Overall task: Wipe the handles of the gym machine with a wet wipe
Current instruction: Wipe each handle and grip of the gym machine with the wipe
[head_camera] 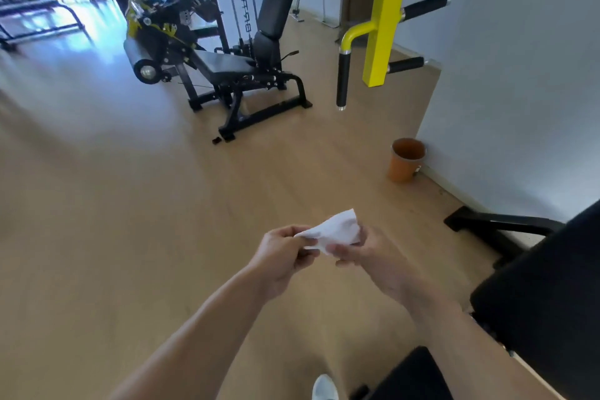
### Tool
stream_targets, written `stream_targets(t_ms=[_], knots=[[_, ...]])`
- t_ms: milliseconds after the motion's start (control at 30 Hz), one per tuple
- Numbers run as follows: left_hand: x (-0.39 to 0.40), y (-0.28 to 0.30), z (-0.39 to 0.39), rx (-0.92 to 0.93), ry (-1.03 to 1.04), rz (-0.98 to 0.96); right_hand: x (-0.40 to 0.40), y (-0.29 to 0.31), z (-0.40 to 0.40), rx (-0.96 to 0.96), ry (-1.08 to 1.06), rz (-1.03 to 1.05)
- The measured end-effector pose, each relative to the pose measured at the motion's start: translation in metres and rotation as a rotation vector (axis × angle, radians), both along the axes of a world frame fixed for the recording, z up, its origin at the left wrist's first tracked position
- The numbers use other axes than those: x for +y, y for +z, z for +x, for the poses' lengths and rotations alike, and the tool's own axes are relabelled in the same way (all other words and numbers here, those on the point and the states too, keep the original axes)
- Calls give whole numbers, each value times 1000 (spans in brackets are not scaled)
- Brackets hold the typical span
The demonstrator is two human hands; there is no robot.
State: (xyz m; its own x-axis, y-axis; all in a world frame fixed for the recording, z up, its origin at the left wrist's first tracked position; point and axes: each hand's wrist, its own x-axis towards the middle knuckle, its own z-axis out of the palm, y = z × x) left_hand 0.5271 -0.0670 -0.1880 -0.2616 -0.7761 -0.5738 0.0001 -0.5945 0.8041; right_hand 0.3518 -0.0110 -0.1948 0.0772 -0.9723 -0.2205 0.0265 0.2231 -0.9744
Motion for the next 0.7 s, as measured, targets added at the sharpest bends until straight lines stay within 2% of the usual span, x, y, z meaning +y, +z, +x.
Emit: stream_targets(t_ms=[67, 233, 433, 567, 700], knots=[[-35, 7, -10, 74, 21, 48, -33, 5, -14, 10, 12, -33], [-114, 10, -37, 172, 22, 102, -112, 8, -34, 21, -391, 60], [-214, -2, -69, 291, -5, 146, -203, 10, -52, -76, -688, 145], [-293, -7, -83, 306, -110, 57, -269, 12, -67, -279, -1018, 138], [-370, 4, -97, 173, -250, -93, -340, 32, -78, -238, -1294, -4]])
